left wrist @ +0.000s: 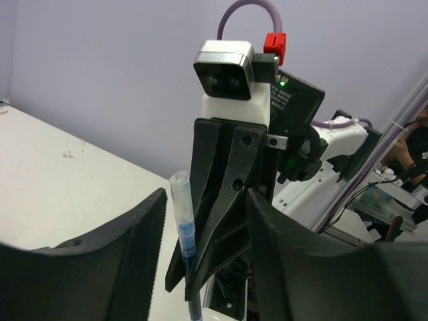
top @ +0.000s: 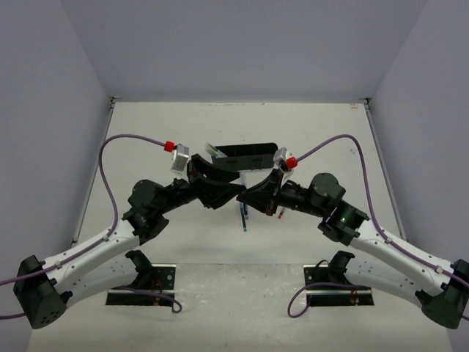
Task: Sort the stationery into containers
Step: Close the pen cap on the pen.
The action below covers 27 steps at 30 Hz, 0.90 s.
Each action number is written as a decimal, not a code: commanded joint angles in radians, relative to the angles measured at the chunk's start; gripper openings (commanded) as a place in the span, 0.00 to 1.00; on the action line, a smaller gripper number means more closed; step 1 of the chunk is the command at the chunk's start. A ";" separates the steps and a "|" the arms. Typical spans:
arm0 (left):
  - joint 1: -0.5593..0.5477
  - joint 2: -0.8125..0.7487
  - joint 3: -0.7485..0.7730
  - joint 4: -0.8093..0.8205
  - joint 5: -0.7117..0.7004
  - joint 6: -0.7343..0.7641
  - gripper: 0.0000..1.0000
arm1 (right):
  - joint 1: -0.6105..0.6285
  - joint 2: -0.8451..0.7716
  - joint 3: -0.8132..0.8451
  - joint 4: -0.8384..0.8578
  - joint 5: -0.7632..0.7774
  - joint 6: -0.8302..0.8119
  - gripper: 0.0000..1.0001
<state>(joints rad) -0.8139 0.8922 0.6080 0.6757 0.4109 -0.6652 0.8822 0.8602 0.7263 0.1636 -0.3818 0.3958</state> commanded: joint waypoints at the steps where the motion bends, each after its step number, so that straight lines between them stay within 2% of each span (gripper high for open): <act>1: -0.003 -0.014 0.093 -0.040 0.011 0.047 0.48 | -0.002 -0.023 -0.019 0.010 -0.068 -0.048 0.00; 3: -0.004 -0.004 0.111 -0.061 0.012 0.055 0.39 | -0.001 -0.029 -0.025 0.013 -0.080 -0.048 0.00; 5: -0.003 0.004 0.118 -0.077 0.017 0.059 0.36 | 0.000 -0.032 -0.023 0.010 -0.091 -0.052 0.00; 7: -0.003 0.009 0.119 -0.083 0.024 0.061 0.29 | -0.002 -0.034 -0.019 0.005 -0.099 -0.055 0.00; 17: -0.003 0.027 0.093 -0.060 0.071 0.050 0.23 | -0.002 -0.042 -0.003 -0.009 -0.105 -0.063 0.00; 22: -0.003 0.034 0.085 -0.051 0.086 0.043 0.06 | -0.002 -0.043 0.005 -0.015 -0.088 -0.062 0.00; 27: -0.004 0.042 0.063 -0.033 0.105 0.030 0.04 | -0.001 -0.046 0.022 -0.022 -0.072 -0.057 0.00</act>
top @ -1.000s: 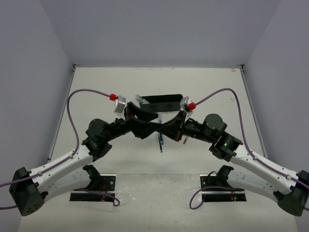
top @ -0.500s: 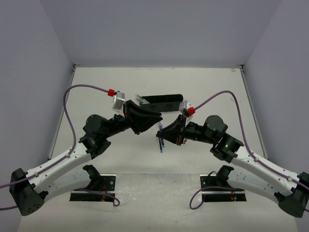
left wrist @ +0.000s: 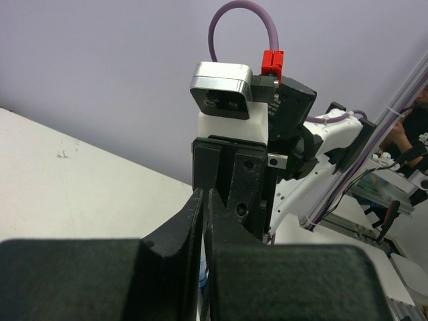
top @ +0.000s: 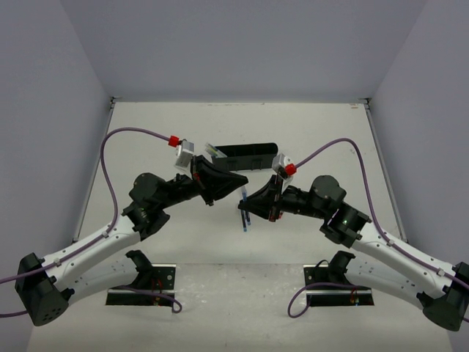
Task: Sort the stationery into containers
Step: Close the pen cap on the pen.
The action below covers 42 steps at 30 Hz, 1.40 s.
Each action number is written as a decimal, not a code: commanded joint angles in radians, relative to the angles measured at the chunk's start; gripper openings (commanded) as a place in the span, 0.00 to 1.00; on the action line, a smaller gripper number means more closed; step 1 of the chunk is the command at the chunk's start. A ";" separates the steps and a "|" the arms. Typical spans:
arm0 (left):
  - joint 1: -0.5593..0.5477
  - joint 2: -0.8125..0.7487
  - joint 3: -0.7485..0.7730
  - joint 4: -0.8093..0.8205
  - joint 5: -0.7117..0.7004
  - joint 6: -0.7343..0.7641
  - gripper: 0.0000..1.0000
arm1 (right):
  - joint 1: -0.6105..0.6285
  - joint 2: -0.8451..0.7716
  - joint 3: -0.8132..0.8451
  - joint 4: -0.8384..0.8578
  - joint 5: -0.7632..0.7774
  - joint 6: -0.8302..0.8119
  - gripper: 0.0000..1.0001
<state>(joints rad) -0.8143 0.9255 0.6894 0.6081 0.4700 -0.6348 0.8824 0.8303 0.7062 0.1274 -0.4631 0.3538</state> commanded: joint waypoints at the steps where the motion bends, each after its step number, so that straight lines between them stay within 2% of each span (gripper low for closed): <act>1: -0.003 0.012 -0.022 0.035 0.047 0.000 0.04 | -0.002 -0.016 0.048 0.012 0.009 -0.015 0.00; 5: -0.003 0.022 -0.029 0.033 0.049 0.000 0.00 | -0.001 -0.013 0.078 -0.001 0.007 -0.015 0.00; 15: -0.008 0.033 -0.075 0.044 0.040 -0.018 0.00 | -0.002 -0.018 0.120 -0.004 0.024 -0.015 0.00; 25: -0.039 0.055 -0.157 0.087 0.019 -0.057 0.00 | -0.002 -0.020 0.202 -0.026 0.104 -0.024 0.00; 33: -0.059 0.057 -0.200 0.098 -0.037 -0.099 0.00 | -0.002 -0.029 0.213 0.040 0.151 -0.014 0.00; 36: -0.059 0.037 -0.179 0.048 -0.104 -0.099 0.00 | -0.001 -0.015 0.202 0.029 0.116 -0.023 0.00; 39: -0.059 -0.001 -0.132 -0.071 -0.171 -0.062 0.00 | -0.002 -0.004 0.176 0.014 0.078 -0.028 0.00; 42: -0.059 -0.019 -0.076 -0.122 -0.210 -0.036 0.07 | 0.000 -0.004 0.150 0.007 0.063 -0.030 0.00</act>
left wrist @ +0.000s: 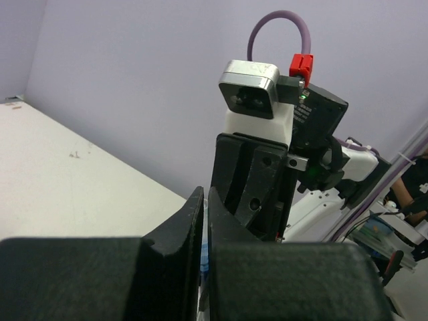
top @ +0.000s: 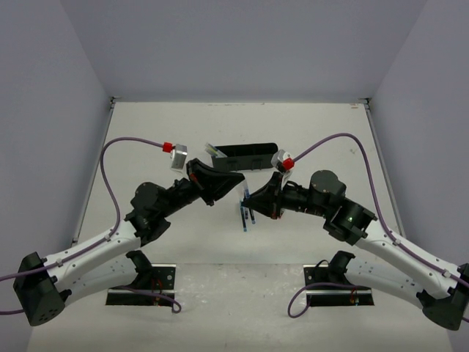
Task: Sort the stationery into containers
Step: Close the pen cap on the pen.
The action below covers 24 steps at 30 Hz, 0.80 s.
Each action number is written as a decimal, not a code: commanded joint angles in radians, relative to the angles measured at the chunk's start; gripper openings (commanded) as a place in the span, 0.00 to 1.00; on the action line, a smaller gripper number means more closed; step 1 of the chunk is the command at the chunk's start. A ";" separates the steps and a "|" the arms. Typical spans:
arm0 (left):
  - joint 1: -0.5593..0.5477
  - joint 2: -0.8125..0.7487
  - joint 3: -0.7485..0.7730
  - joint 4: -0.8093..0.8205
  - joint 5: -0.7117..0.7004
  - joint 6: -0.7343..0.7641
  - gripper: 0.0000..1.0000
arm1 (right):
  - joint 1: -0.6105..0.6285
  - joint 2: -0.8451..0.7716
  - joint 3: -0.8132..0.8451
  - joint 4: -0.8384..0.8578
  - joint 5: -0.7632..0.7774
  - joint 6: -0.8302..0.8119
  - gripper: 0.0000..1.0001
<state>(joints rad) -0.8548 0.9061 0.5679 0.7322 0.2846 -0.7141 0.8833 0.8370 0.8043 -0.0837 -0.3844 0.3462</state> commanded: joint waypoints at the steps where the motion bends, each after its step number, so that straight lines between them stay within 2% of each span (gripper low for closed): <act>1: -0.018 0.000 0.068 -0.262 -0.028 0.051 0.08 | -0.001 -0.012 0.046 0.214 -0.018 -0.023 0.00; 4: -0.020 0.010 0.111 -0.296 -0.018 0.073 0.11 | -0.001 -0.012 0.040 0.208 -0.024 -0.023 0.00; 10: -0.019 0.023 0.111 -0.294 -0.009 0.075 0.31 | -0.001 -0.019 0.046 0.193 -0.004 -0.024 0.00; 16: -0.019 0.037 0.093 -0.250 0.058 0.072 0.32 | -0.001 -0.004 0.063 0.170 0.016 -0.022 0.00; 18: -0.020 0.040 0.092 -0.248 0.072 0.074 0.27 | -0.001 -0.001 0.067 0.170 0.018 -0.020 0.00; 22: -0.018 0.048 0.090 -0.243 0.100 0.077 0.04 | -0.001 -0.004 0.075 0.177 0.007 -0.015 0.00; 24: -0.018 0.055 0.089 -0.237 0.114 0.077 0.00 | -0.001 -0.005 0.078 0.177 0.003 -0.016 0.00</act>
<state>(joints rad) -0.8736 0.9399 0.6724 0.5126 0.3459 -0.6601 0.8787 0.8387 0.8089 0.0074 -0.3734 0.3462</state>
